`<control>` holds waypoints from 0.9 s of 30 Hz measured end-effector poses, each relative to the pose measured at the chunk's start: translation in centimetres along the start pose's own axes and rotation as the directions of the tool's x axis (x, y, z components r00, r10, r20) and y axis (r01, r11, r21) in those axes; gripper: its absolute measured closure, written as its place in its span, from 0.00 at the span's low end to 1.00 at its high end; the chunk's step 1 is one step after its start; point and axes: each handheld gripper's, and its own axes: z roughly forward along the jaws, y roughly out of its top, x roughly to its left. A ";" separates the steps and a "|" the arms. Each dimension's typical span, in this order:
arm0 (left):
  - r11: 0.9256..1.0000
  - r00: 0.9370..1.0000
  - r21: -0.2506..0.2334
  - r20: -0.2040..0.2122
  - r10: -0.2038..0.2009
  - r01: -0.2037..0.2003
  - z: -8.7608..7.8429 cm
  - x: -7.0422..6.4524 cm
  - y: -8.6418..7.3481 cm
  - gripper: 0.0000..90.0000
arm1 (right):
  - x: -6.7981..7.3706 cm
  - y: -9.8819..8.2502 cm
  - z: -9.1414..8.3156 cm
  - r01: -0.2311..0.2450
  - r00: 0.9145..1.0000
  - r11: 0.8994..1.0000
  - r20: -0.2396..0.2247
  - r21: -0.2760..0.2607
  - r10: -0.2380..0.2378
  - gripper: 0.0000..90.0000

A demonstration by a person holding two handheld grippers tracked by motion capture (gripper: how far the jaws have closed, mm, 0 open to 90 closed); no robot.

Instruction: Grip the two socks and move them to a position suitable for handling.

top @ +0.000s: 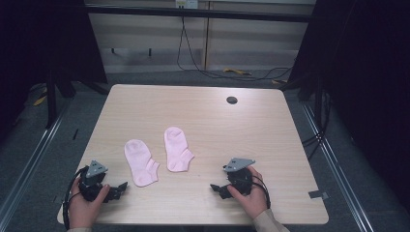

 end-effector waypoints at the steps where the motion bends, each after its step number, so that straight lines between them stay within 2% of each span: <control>1: 1.000 1.000 -0.002 0.002 -0.004 0.004 0.0 0.0 0.0 0.00 | 0.0 0.0 0.0 0.000 1.000 1.000 0.000 0.000 0.000 0.17; 4: 1.000 1.000 0.000 0.001 -0.004 0.004 0.0 0.0 0.0 0.00 | 0.0 0.0 0.0 -0.008 1.000 1.000 0.013 0.001 0.008 0.17; 9: 1.000 1.000 0.003 0.003 0.002 -0.002 0.0 0.0 0.0 0.00 | 0.6 0.2 0.2 -0.055 0.997 0.998 0.054 0.001 0.055 0.16; 11: 1.000 1.000 0.004 0.002 0.002 -0.002 0.0 0.0 0.0 0.00 | 0.7 0.7 0.5 -0.056 0.997 0.998 0.050 0.015 0.055 0.20; 12: 1.000 1.000 0.002 0.002 0.002 -0.002 0.0 0.0 0.0 0.00 | 0.6 1.2 0.6 -0.049 0.998 0.998 0.050 0.028 0.048 0.23; 13: 1.000 1.000 0.004 0.002 0.002 -0.002 0.0 0.0 0.0 0.00 | 0.5 2.6 1.1 -0.067 0.997 0.998 0.042 -0.002 0.067 0.23; 15: 1.000 1.000 0.004 0.003 0.001 -0.001 0.0 0.0 0.0 0.00 | 0.5 3.3 1.4 -0.074 0.997 0.997 0.035 -0.016 0.075 0.23; 16: 1.000 1.000 0.003 0.003 0.002 -0.002 0.0 0.0 0.0 0.00 | 0.4 4.9 2.0 -0.072 0.997 0.997 0.022 -0.041 0.073 0.23; 18: 1.000 1.000 0.004 0.001 0.003 -0.003 0.0 0.0 0.0 0.00 | 0.2 6.9 3.0 -0.058 0.997 0.997 0.046 -0.059 0.061 0.24; 20: 1.000 1.000 0.004 0.003 0.001 -0.001 0.0 0.0 0.0 0.00 | 0.1 8.6 4.2 -0.059 0.998 0.996 0.027 -0.073 0.062 0.24; 21: 1.000 1.000 0.002 0.002 0.002 -0.002 0.0 0.0 0.0 0.00 | 0.1 10.2 5.7 -0.042 0.998 0.997 0.034 -0.071 0.044 0.24; 22: 1.000 1.000 -0.001 0.001 -0.003 0.003 0.0 0.0 0.0 0.00 | 0.1 10.2 5.7 -0.042 0.998 0.997 0.034 -0.071 0.044 0.24; 23: 1.000 1.000 -0.001 0.002 -0.003 0.003 0.0 0.0 0.0 0.00 | 0.2 10.8 6.4 -0.038 0.998 0.997 0.040 -0.068 0.041 0.25; 27: 1.000 1.000 0.000 0.007 -0.003 0.003 0.0 0.0 0.0 0.00 | 0.8 12.6 9.7 -0.083 0.995 0.996 0.054 -0.030 0.085 0.27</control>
